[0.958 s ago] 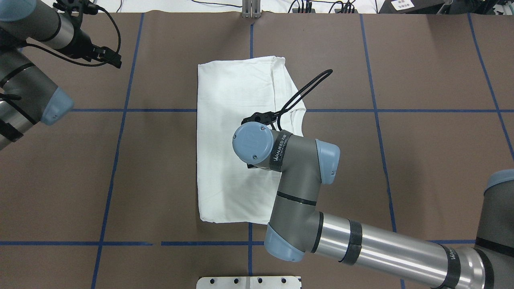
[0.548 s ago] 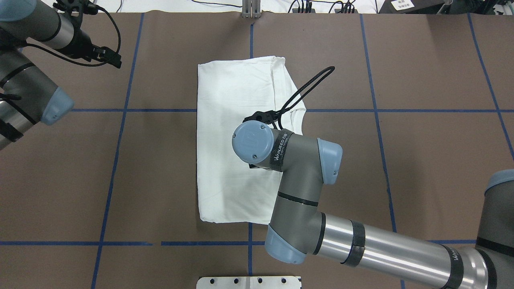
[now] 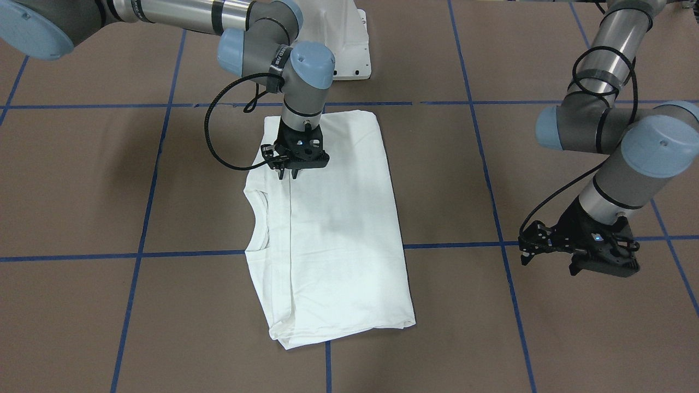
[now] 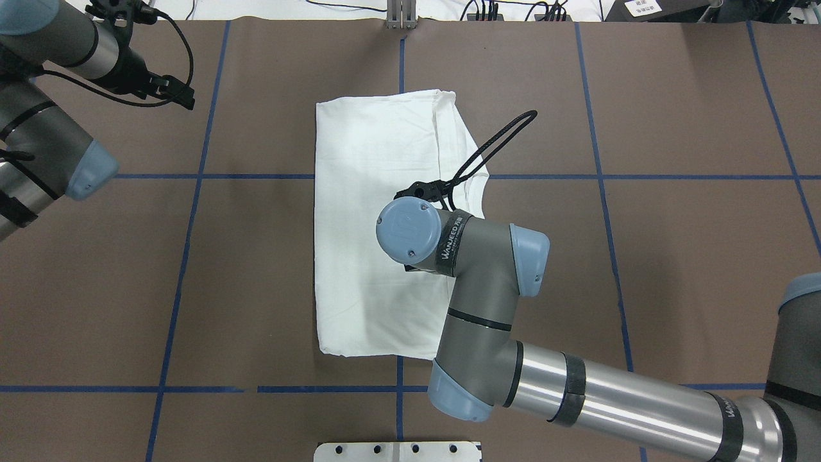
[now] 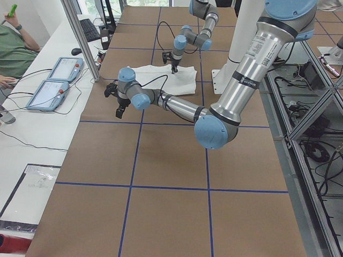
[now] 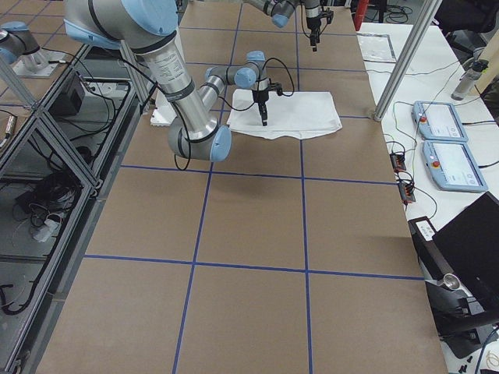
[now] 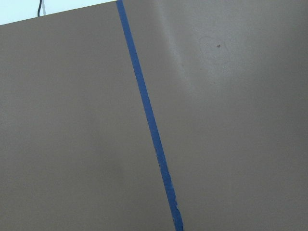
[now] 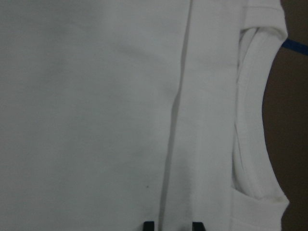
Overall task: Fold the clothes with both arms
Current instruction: 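Move the right gripper to the shirt edge farthest from the left arm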
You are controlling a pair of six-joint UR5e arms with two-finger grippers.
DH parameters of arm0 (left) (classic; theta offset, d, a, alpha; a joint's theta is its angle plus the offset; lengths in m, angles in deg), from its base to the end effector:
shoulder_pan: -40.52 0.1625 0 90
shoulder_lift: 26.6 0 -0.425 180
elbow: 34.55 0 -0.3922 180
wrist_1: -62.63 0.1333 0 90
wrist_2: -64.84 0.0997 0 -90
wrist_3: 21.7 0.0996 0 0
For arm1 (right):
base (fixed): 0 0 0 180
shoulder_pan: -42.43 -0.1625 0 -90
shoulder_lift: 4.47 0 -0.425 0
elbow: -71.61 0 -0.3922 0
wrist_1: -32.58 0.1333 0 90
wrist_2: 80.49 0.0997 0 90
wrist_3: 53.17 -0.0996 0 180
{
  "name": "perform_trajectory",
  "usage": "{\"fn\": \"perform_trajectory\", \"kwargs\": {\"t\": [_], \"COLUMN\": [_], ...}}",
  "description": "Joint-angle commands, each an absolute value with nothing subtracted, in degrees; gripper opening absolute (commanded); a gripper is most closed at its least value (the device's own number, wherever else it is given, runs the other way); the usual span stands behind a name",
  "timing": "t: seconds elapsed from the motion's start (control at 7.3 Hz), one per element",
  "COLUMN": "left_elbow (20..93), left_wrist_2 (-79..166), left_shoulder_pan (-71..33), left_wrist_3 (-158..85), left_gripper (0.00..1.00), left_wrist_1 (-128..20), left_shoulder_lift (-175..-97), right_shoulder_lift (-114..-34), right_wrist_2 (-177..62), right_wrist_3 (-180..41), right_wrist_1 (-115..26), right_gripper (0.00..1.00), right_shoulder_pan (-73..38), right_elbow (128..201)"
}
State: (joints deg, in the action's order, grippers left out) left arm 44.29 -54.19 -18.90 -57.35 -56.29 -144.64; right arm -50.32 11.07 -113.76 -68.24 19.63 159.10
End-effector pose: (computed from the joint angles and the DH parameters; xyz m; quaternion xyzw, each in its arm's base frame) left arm 0.2865 -0.6519 0.4130 0.1894 0.3992 0.0580 0.8952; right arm -0.6185 -0.4016 0.2413 0.1051 -0.2444 -0.0592 0.9621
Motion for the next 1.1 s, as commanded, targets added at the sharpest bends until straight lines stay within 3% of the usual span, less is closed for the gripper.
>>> {"fn": "perform_trajectory", "kwargs": {"t": [0.0,0.14,0.41,0.68,0.96], "left_elbow": [44.3,44.3,44.2,44.3,44.4], "left_wrist_2": [-54.2,-54.2,-54.2,-54.2,-54.2], "left_shoulder_pan": [-18.9,-18.9,-18.9,-18.9,-18.9], "left_wrist_3": [-57.3,-57.3,-57.1,-57.2,-57.4], "left_gripper": [1.00,1.00,1.00,1.00,1.00], "left_wrist_1": [-56.3,-56.3,-56.3,-56.3,-56.3], "left_shoulder_lift": [-144.6,-144.6,-144.6,-144.6,-144.7], "right_shoulder_lift": [-50.6,-50.6,-50.6,-50.7,-55.6], "right_wrist_2": [11.0,11.0,11.0,11.0,11.1], "right_wrist_3": [-113.8,-113.8,-113.9,-114.0,-113.7], "right_wrist_1": [-68.2,-68.3,-68.4,-69.0,-71.2], "right_gripper": [0.30,0.12,0.00,0.00,0.00], "right_shoulder_pan": [19.7,19.7,19.8,19.4,18.4], "right_elbow": [159.1,159.1,159.1,159.9,166.0]}}
